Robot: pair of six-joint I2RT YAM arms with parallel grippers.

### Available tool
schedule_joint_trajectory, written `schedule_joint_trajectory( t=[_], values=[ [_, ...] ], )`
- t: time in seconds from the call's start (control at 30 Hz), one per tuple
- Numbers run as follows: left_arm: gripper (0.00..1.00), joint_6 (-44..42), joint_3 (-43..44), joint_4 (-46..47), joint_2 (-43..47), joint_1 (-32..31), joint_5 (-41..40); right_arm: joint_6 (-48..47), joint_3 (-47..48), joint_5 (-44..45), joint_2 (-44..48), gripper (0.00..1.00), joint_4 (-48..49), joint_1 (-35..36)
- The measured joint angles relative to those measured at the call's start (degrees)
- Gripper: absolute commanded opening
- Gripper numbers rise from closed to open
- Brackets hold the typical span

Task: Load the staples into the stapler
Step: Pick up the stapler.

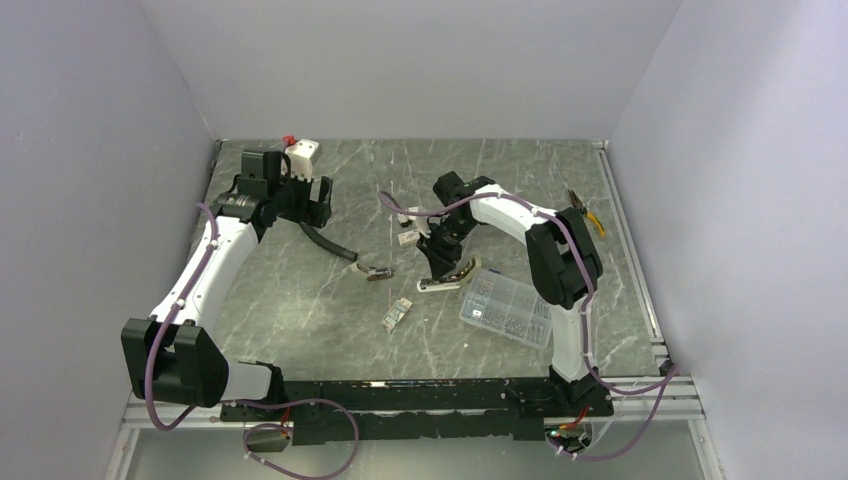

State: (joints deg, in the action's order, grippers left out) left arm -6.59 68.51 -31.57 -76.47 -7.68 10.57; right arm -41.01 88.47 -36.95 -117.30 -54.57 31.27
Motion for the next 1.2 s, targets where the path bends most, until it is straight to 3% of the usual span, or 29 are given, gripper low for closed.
schedule_joint_trajectory(
  t=[1.0, 1.2],
  values=[
    [0.95, -0.3, 0.0, -0.1, -0.5, 0.0, 0.2, -0.2, 1.9, -2.7, -0.9, 0.09, -1.8, -0.9],
    [0.95, -2.1, 2.0, -2.0, -3.0, 0.1, 9.7, 0.1, 2.5, -5.6, 0.1, 0.08, -1.8, -1.9]
  ],
)
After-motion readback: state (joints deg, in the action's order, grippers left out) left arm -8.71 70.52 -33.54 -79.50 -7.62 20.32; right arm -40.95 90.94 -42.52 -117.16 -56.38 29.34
